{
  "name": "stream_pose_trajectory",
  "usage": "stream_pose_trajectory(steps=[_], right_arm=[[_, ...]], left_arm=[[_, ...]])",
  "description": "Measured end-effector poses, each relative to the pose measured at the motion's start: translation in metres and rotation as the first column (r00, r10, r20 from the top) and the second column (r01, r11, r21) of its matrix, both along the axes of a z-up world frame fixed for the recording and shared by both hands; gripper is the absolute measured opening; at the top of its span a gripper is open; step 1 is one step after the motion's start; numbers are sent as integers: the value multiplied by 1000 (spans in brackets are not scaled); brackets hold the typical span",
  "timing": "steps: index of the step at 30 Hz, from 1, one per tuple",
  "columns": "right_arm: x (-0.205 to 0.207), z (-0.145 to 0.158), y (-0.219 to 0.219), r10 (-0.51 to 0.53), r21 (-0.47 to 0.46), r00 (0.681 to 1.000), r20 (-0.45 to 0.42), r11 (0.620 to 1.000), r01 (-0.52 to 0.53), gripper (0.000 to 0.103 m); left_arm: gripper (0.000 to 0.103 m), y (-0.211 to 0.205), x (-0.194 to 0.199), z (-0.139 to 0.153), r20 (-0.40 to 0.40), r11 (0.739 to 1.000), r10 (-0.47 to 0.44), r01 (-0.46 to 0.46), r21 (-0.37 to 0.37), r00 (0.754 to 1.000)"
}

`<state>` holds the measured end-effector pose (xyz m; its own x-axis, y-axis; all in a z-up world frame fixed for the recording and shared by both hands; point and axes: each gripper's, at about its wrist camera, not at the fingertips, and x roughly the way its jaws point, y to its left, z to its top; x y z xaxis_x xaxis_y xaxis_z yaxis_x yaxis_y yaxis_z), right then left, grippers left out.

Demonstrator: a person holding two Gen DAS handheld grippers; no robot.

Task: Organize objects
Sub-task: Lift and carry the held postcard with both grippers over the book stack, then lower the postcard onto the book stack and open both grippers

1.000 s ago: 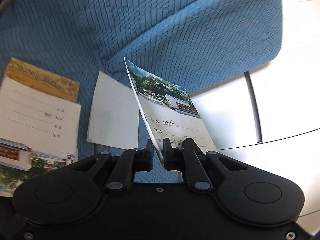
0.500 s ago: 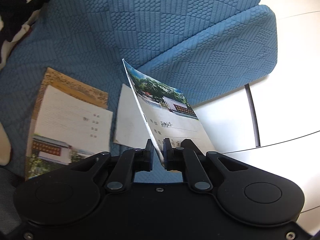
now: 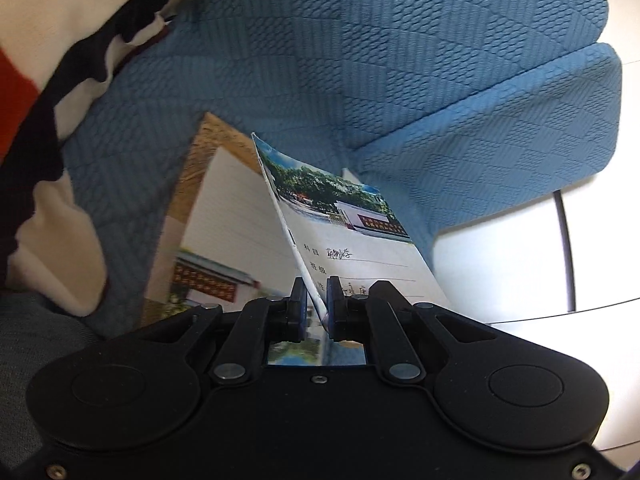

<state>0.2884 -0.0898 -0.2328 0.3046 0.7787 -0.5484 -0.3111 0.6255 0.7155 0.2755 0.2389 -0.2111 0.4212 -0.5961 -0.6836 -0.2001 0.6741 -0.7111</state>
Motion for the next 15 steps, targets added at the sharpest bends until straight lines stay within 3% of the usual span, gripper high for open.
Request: stream_pose_trajectory(steps=[9, 15], right_arm=[[-17, -20, 8, 18, -70, 1000, 11, 997, -17, 10], [-21, -39, 3, -6, -118, 999, -40, 993, 1, 10]], left_arm=[[8, 0, -14, -23, -13, 996, -14, 15, 87, 1000], [7, -5, -22, -44, -69, 991, -19, 28, 133, 997]])
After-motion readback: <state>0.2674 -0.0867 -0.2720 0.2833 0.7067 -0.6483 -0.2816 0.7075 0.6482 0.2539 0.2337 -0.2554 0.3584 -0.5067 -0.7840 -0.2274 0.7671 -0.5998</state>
